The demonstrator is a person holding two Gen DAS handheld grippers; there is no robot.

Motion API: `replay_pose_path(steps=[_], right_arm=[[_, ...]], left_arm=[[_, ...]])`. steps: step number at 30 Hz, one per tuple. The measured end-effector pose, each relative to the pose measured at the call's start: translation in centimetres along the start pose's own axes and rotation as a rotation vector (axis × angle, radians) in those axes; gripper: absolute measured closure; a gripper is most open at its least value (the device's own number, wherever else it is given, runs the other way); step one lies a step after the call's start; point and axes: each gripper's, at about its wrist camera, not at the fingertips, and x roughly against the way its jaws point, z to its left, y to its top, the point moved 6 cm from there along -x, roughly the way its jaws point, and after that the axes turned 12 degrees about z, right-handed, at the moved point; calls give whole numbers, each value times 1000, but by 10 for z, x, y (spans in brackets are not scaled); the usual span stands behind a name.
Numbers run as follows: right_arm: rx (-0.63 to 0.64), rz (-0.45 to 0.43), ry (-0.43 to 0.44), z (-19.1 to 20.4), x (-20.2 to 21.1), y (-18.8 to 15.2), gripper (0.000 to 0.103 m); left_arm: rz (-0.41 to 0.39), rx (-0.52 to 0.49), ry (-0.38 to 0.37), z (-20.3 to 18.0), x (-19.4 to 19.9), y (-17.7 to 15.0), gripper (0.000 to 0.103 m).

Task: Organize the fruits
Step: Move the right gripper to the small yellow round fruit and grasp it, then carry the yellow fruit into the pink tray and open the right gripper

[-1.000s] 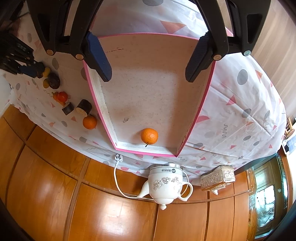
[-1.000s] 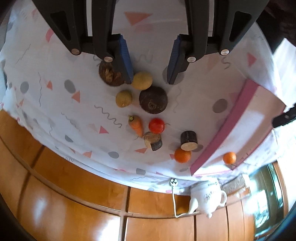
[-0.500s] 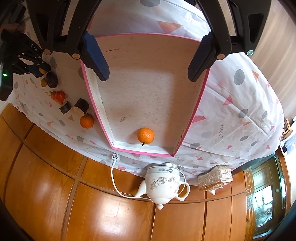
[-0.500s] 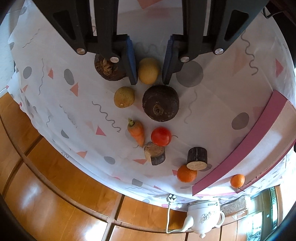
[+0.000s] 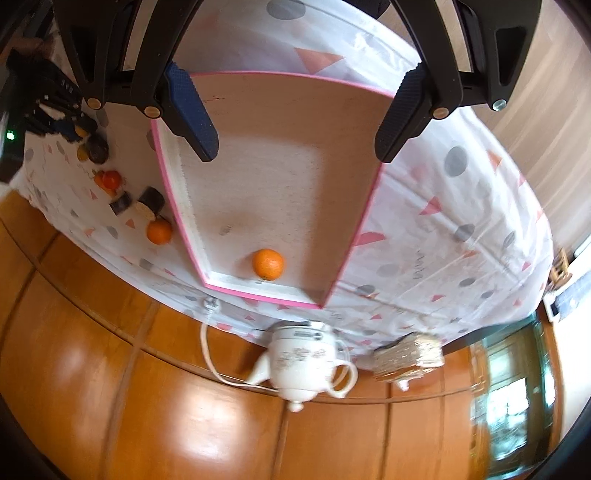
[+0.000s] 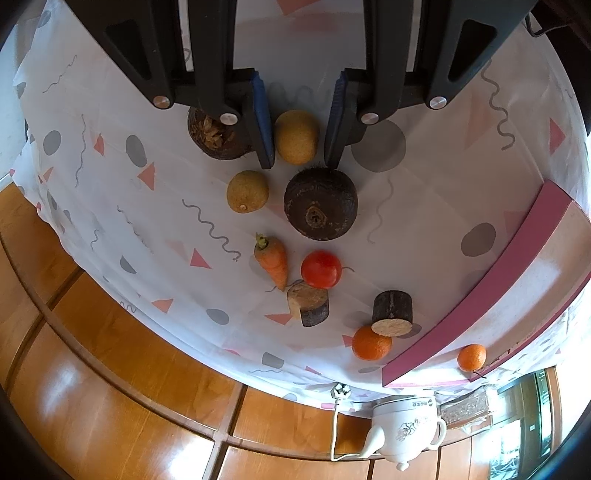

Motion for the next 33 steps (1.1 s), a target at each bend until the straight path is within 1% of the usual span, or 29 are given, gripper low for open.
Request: replay_pose_path(steps=[2,4,7,8,12,19,23,26,30,33], right_arm=[[4,-8,-1,0,0,-1,75],[7,-18,-1,1,0,-2,75],[5,-21,-1,1,0,-3,76],[0,-15,-6,1,1,-3,79],[-21,-13,17,4,7,-7,80],[-101,-68,151,10,38,-10,79],[-96,-78,234,28,48,-5,79],[-63,-108,301,49,62,10,79],[-11,-151,376,80,79,39,79],[26,-168,424,105,85,65,79]], left_arm=[[-2,37,11,10,1,1,16],[2,53,18,14,1,0,16],[7,58,18,16,0,-2,16],[5,58,18,16,1,-2,16],[-4,63,21,18,3,-2,14],[4,71,18,19,-2,-1,14],[-1,87,16,23,-1,0,14],[-10,102,17,27,1,1,14],[-14,124,17,34,2,1,14],[-10,132,16,36,1,1,14]])
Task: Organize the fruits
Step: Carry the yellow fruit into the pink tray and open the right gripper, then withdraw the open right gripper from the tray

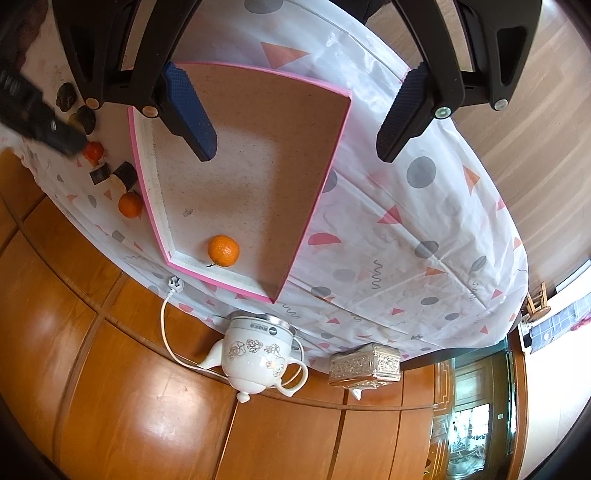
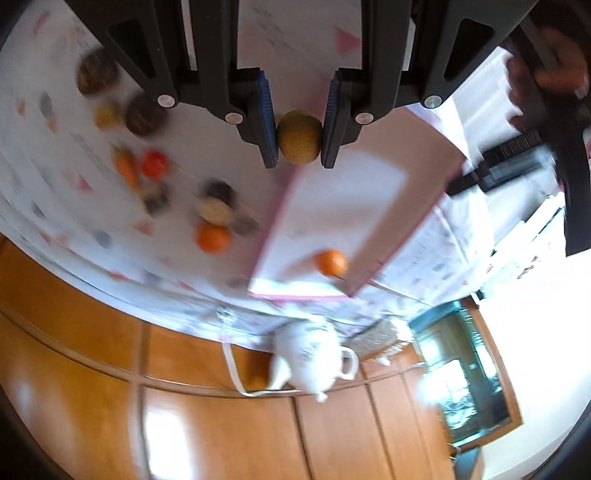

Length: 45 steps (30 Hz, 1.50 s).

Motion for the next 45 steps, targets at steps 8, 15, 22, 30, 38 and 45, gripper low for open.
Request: replay_pose_path(steps=[8,15,22,30,38,45], right_arm=[[-29,35,13,25,-40,42,64],[-89,5,-64,-1,-24,12,64],[-192,-32,-198,-39,5,-26,64],[-316,-87,-376,-97,43,-76,64],[-510,-93,-548,-159,69,-131,59],[-680,-78,-659,-205,82,-180,59]], left_arm=[[5,26,4,10,-3,1,14],[19,38,-3,12,-6,0,14],[3,15,-16,4,0,1,14],[-8,-19,-20,-4,5,0,12],[-11,-59,-14,-13,8,-3,12],[-12,-108,-18,-25,9,-6,12]])
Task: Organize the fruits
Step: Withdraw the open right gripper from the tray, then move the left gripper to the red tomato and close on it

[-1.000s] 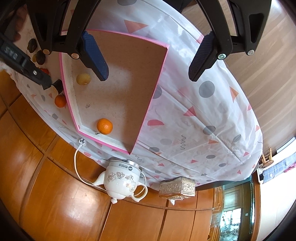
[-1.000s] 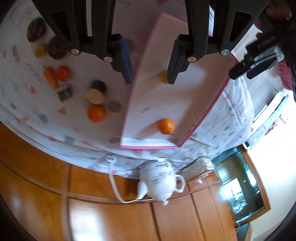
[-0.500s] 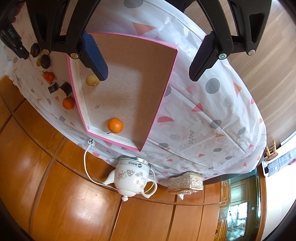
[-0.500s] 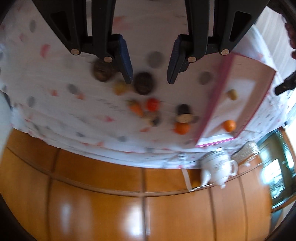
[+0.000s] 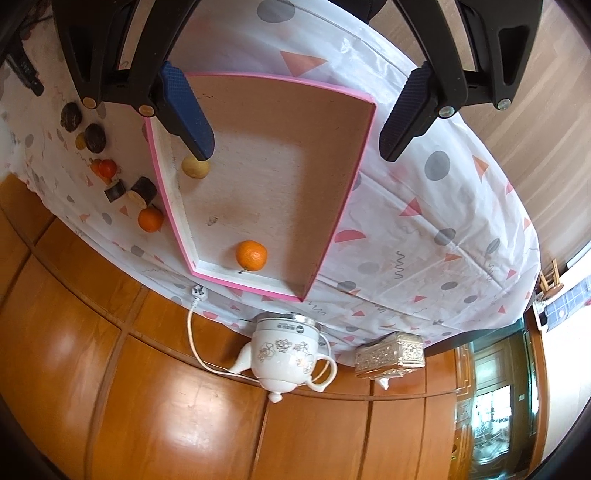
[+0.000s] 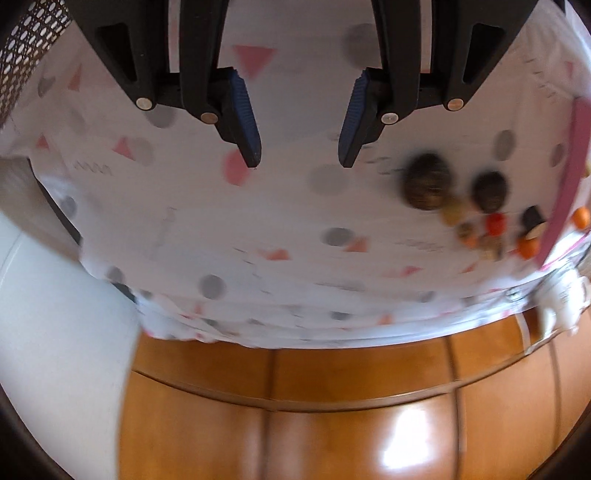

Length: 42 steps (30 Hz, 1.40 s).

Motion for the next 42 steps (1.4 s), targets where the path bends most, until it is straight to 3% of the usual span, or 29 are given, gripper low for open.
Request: replay_pose_path(steps=[8,14,19,25,28,30,38,42], right_arm=[[-102,22,-88,-39,-18,-6,59],[-131,25,-108,-50,-27,-11,56],[-140,14,-103,-53,-30,-11,53],[-159,4,-95,-56,-31,-11,48],[-169,0,-87,-57,-33,-10,46],[-170,-3,-84,-57,-33,-10,45],[-178,-13,-66,-58,-34,-11,43],[-181,-18,-62,-58,-34,-11,42]], left_arm=[[2,-70,-24,-20,0,-2,12],[4,-113,-55,-33,2,2,12],[9,-208,-104,-60,4,8,14],[70,-401,-198,-114,-1,14,32],[139,-463,-265,-142,-9,12,46],[189,-479,-295,-157,-18,11,61],[257,-540,-289,-198,-37,17,69],[301,-558,-306,-215,-51,17,78]])
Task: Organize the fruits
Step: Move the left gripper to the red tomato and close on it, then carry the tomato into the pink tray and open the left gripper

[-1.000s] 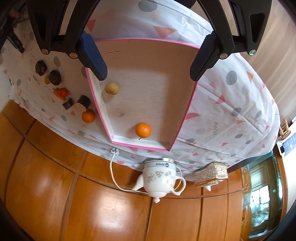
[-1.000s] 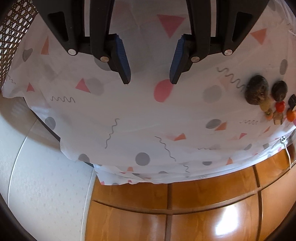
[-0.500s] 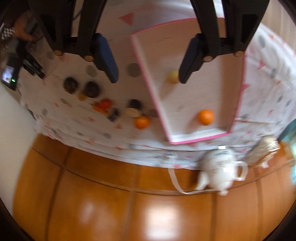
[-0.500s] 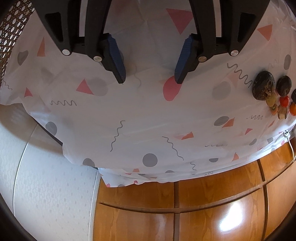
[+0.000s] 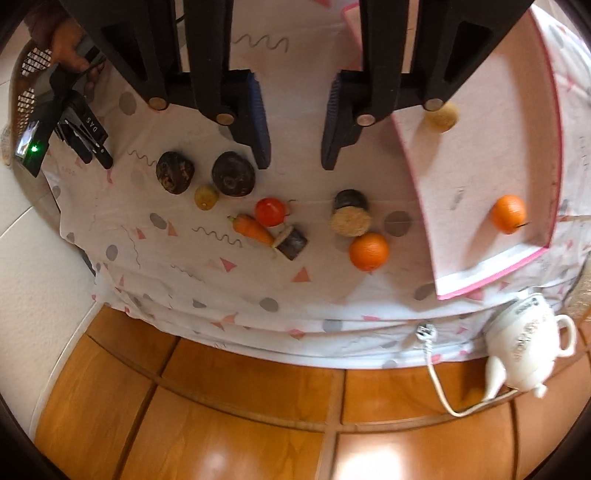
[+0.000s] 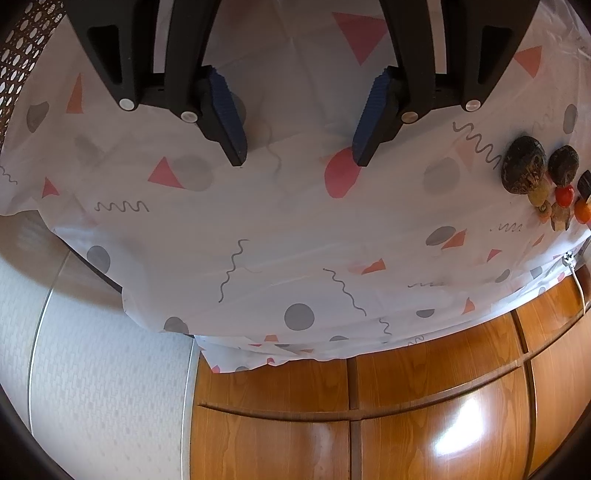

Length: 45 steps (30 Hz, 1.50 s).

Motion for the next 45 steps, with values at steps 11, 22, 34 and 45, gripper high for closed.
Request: replay_pose_path(steps=[11,22,34,45], right_arm=[[-1,-9,13,1,-1,0,39],[-1,-10,15,2,-2,0,37],[10,-15,3,4,-2,1,36],[17,-13,-8,4,-2,0,36]], left_arm=[[58,-41,2,-30,-45,40,80],[123,51,8,-22,-94,50,72],[33,99,-57,-9,-53,17,75],[-132,284,-1,77,24,-16,75]])
